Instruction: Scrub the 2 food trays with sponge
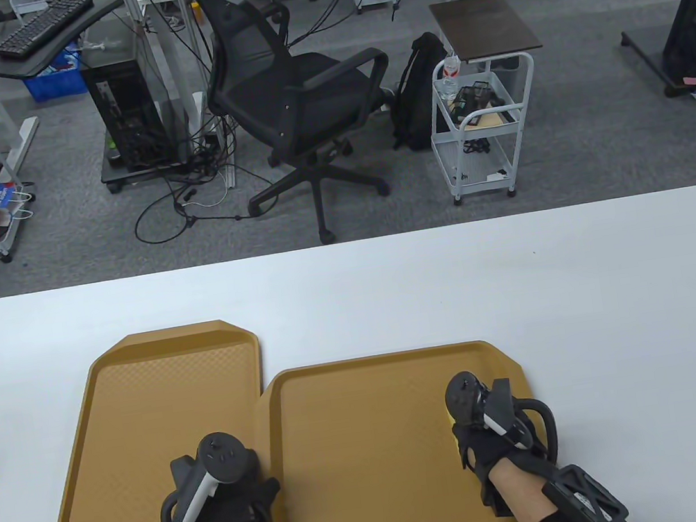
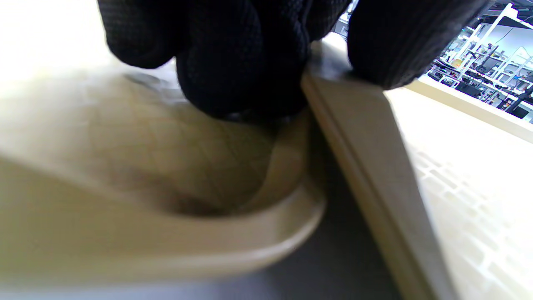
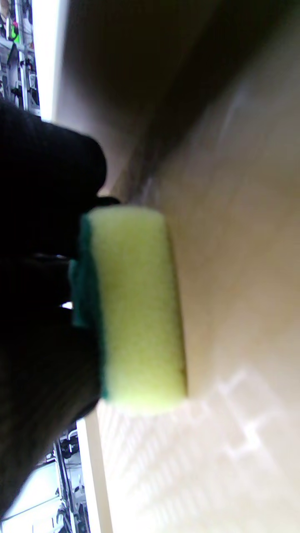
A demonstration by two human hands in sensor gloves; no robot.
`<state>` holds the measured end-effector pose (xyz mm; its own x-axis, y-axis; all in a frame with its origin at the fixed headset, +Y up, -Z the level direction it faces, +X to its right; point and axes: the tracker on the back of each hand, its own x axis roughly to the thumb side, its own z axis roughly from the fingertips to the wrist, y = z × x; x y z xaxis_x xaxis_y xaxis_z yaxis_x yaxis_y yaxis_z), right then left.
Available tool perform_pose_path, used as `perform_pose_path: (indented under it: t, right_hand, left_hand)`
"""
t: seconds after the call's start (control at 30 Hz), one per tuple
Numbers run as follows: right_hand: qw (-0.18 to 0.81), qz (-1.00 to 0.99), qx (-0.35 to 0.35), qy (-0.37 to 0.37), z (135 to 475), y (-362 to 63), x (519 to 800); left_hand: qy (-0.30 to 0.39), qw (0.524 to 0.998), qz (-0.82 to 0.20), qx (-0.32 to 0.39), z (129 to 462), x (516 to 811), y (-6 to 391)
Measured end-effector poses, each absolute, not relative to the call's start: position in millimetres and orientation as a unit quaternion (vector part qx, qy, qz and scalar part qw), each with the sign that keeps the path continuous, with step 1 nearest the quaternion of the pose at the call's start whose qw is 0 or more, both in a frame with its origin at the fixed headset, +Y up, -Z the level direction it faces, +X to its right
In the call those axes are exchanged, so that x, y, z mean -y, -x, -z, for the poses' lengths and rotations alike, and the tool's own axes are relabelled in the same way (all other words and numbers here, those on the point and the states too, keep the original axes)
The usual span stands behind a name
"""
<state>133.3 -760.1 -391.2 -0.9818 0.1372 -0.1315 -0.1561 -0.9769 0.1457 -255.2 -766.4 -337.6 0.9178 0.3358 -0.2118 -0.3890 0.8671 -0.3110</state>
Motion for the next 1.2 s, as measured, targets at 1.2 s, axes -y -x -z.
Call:
perform_pose_path:
  t: [1.2]
  right_hand:
    - [0.127, -0.983, -0.112, -0.072, 419.7, 65.5, 770.6]
  left_hand:
    - [0.18, 0.96, -0.199, -0.074, 338.5, 767.0, 256.1]
